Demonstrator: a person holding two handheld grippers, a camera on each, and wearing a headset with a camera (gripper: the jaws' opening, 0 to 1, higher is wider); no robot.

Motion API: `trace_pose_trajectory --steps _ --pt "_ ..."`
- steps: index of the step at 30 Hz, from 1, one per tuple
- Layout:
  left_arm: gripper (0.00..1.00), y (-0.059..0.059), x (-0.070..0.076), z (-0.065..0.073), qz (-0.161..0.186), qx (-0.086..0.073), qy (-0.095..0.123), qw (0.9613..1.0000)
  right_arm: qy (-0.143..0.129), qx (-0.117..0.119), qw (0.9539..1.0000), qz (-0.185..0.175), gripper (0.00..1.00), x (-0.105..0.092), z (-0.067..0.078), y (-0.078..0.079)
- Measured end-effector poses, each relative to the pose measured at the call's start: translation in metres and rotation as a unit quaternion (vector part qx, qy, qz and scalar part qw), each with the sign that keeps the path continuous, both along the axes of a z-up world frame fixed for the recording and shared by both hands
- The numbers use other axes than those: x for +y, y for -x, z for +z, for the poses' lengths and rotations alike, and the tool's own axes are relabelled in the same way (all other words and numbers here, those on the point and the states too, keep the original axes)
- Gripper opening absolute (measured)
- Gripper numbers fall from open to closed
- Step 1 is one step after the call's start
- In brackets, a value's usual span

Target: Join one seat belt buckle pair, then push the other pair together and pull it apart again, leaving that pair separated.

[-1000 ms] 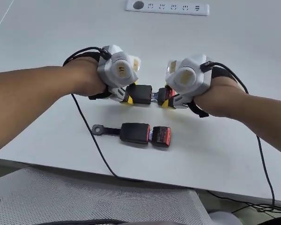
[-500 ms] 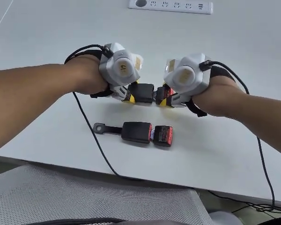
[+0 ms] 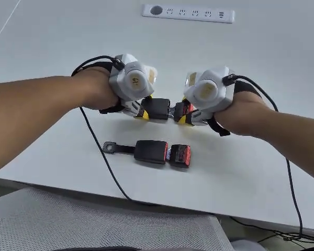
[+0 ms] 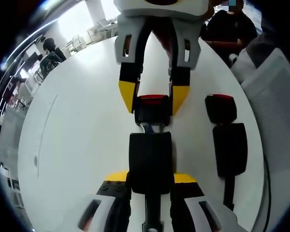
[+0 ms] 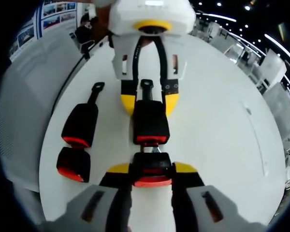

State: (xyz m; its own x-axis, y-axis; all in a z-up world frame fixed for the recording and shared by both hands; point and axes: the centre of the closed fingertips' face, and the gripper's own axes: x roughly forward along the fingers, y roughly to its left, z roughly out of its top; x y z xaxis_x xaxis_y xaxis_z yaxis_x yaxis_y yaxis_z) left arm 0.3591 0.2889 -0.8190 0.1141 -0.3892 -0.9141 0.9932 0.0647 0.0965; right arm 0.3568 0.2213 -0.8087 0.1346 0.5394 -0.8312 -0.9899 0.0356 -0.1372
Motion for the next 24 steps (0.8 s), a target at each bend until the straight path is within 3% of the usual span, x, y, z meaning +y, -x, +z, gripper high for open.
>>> trace_pose_trajectory --steps 11,17,19,24 --pt "0.31 0.000 -0.001 -0.001 -0.010 -0.002 -0.010 0.9999 0.003 -0.001 1.0000 0.005 0.30 -0.008 -0.003 -0.003" --pt "0.31 0.000 0.000 -0.001 -0.011 -0.001 -0.012 0.9999 0.009 0.003 0.9999 -0.011 0.30 -0.028 -0.007 -0.004" --pt "0.31 0.000 0.000 -0.001 -0.012 -0.001 -0.013 0.9998 -0.003 0.008 0.9997 -0.023 0.31 -0.034 -0.005 -0.003" --pt "0.32 -0.001 0.000 -0.002 -0.007 0.003 -0.015 0.9999 0.005 0.002 0.9996 -0.028 0.31 -0.055 -0.004 0.001"
